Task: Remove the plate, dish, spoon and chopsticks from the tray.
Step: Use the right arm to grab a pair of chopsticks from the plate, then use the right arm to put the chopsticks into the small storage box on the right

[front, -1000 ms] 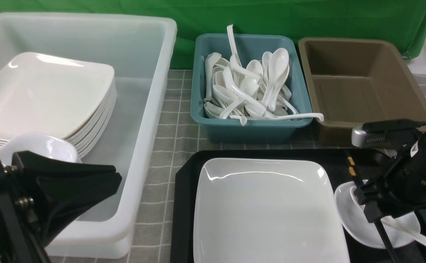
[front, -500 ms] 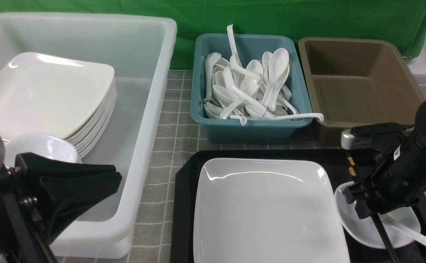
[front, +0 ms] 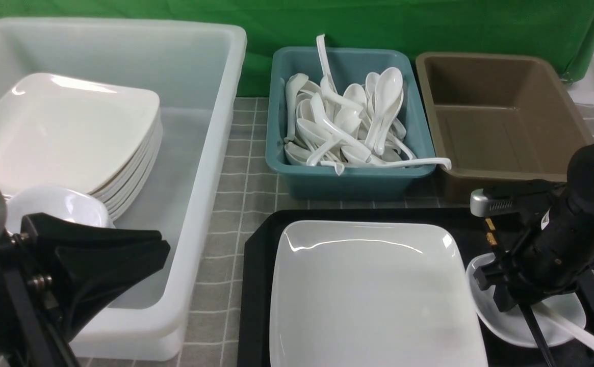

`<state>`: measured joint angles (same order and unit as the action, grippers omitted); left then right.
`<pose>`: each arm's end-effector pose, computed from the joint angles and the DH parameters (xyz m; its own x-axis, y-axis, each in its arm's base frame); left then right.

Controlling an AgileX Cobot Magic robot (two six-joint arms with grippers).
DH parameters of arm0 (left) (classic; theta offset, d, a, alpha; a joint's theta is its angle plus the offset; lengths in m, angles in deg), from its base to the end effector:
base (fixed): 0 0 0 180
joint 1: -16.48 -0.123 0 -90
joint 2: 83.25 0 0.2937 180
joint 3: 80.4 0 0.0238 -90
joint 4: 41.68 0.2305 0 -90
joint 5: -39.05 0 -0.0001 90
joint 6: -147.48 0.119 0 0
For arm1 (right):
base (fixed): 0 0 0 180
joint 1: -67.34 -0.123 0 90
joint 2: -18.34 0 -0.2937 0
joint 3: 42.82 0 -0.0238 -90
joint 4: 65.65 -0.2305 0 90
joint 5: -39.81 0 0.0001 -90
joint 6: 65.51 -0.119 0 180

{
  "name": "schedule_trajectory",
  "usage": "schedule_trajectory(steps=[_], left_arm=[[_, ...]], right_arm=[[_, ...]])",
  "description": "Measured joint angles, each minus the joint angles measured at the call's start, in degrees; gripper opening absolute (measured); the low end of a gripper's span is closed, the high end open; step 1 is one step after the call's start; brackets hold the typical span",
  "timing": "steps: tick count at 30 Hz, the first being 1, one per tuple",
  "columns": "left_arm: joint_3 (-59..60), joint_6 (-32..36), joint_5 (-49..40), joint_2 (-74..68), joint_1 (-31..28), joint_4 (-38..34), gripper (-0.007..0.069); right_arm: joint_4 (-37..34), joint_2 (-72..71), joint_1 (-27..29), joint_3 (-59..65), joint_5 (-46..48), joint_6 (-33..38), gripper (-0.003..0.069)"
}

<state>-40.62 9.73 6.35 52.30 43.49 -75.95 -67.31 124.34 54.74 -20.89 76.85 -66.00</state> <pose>0.0924 -0.0878 0.3327 -0.1814 0.3224 -0.9290 0.7399 0.6670 0.0870 0.3003 0.0693 0.1675 -0.9491 -0.1797 -0.2589 -0.1926 0.9810 0.0251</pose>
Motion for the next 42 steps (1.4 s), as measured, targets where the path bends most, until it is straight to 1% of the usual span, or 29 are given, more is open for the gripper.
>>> schedule_trajectory(steps=[1, 2, 3, 6, 8, 15, 20, 22, 24, 26, 28, 32, 35, 36, 37, 40, 42], left_arm=[[0.00, 0.00, 0.00, 0.00, 0.00, 0.00, 0.0021], [0.00, 0.00, 0.00, 0.00, 0.00, 0.00, 0.0021], [0.00, 0.19, 0.00, 0.00, 0.00, 0.00, 0.0021], [0.00, 0.21, 0.00, 0.00, 0.00, 0.00, 0.0021], [0.00, 0.21, 0.00, 0.00, 0.00, 0.00, 0.0021], [0.00, 0.21, 0.00, 0.00, 0.00, 0.00, 0.0021], [0.00, 0.21, 0.00, 0.00, 0.00, 0.00, 0.0021], [0.02, 0.21, 0.00, 0.00, 0.00, 0.00, 0.0021], [0.07, 0.21, 0.50, 0.00, 0.00, 0.00, 0.0021], [0.09, 0.21, 2.59, 0.00, 0.00, -0.37, 0.0021], [0.13, 0.26, 3.95, 0.00, 0.00, -0.96, 0.0021], [0.13, 3.00, 9.39, 0.00, 0.00, -3.99, 0.0021], [0.13, 6.48, 11.41, 0.00, 0.00, -6.50, 0.0021], [0.13, 6.48, 11.41, 0.00, 0.00, -6.63, 0.0021], [0.13, 7.20, 11.46, 0.00, 0.00, -7.11, 0.0021], [0.13, 7.50, 11.46, 0.00, 0.00, -7.36, 0.0021], [0.13, 7.50, 11.46, 0.00, 0.00, -7.44, 0.0021]], right_arm=[[0.02, 0.00, 0.00, 0.00, 0.00, 0.00, 0.0271], [0.02, 0.00, 0.00, 0.00, 0.00, 0.00, 0.0265], [0.09, 0.00, 0.00, 0.00, 0.00, 0.05, 0.0226], [0.27, 0.00, 0.00, 0.00, 0.06, 0.49, 0.0145], [0.40, -0.06, 0.00, -0.12, 0.19, 1.01, 0.0127], [0.40, -2.50, 0.00, -0.14, 0.68, 2.27, 0.0125], [-0.16, -6.27, 0.00, -0.14, 4.42, 3.91, 0.0125], [-2.46, -9.36, 0.00, -0.14, 7.43, 6.80, 0.0125], [-6.11, -12.49, 0.00, -0.14, 7.51, 9.19, 0.0125], [-9.92, -16.93, 0.00, -1.02, 4.08, 11.59, 0.0125], [-10.48, -18.08, 0.10, -2.12, 1.06, 12.07, 0.0125], [-11.57, -16.36, 2.43, -9.53, -11.59, 12.10, 0.0125], [-11.60, -8.84, 5.30, -17.81, -22.70, 11.91, 0.0125], [-11.60, -8.26, 5.46, -18.33, -22.70, 11.91, 0.0125], [-11.71, -4.10, 6.51, -22.09, -25.91, 11.91, 0.0125], [-11.76, 6.06, 8.48, -30.44, -29.13, 11.18, 0.0130], [-11.76, 11.58, 9.44, -34.35, -28.98, 10.61, 0.0176]])
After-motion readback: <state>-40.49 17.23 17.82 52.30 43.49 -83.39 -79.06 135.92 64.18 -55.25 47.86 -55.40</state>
